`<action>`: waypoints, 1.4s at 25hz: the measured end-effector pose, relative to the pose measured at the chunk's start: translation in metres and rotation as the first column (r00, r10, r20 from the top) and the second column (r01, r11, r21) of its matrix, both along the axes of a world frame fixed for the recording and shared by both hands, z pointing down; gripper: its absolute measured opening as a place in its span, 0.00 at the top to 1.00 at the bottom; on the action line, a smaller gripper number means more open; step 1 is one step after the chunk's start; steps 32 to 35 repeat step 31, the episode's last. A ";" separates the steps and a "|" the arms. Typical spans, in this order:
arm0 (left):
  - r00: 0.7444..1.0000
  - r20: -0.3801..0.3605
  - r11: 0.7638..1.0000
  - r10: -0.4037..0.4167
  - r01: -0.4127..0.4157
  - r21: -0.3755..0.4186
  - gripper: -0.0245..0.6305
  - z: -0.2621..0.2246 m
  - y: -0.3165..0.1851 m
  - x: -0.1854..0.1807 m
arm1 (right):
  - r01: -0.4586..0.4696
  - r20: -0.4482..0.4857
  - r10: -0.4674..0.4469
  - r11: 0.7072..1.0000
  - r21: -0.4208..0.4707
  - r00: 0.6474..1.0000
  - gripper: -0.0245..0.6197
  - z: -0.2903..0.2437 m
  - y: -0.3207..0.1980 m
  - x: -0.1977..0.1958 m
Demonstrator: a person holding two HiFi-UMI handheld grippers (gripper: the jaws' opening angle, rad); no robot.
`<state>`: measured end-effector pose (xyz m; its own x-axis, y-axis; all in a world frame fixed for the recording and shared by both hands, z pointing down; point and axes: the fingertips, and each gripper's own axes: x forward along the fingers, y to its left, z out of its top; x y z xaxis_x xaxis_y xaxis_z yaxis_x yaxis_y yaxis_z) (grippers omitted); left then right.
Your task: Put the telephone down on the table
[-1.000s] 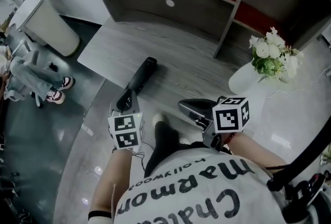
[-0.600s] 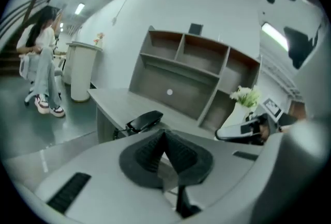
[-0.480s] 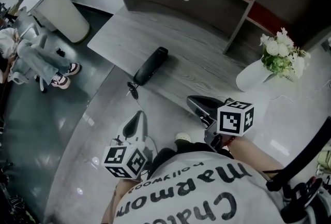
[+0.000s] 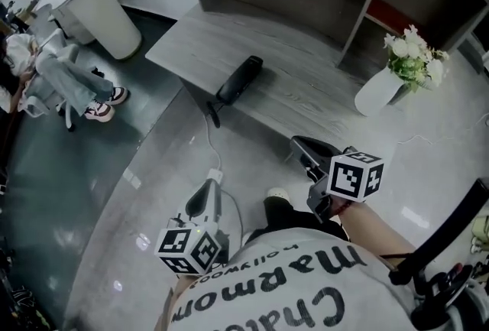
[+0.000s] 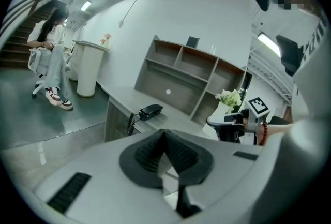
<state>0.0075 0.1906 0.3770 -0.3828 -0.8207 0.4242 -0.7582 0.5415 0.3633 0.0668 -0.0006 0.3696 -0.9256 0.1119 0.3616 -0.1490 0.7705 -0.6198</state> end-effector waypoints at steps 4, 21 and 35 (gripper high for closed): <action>1.000 0.010 1.000 0.005 -0.005 0.016 0.95 -0.015 0.036 0.015 | -0.014 0.006 0.013 1.000 0.026 1.000 0.95 -0.004 0.033 0.019; 0.999 0.049 0.996 -0.022 0.018 0.085 0.95 -0.036 0.115 0.063 | -0.004 0.022 0.004 0.999 0.031 1.000 0.95 -0.010 0.111 0.061; 0.997 0.070 0.996 -0.013 0.007 0.094 0.95 -0.030 0.115 0.063 | 0.040 0.030 -0.041 0.999 0.035 0.999 0.95 -0.001 0.125 0.060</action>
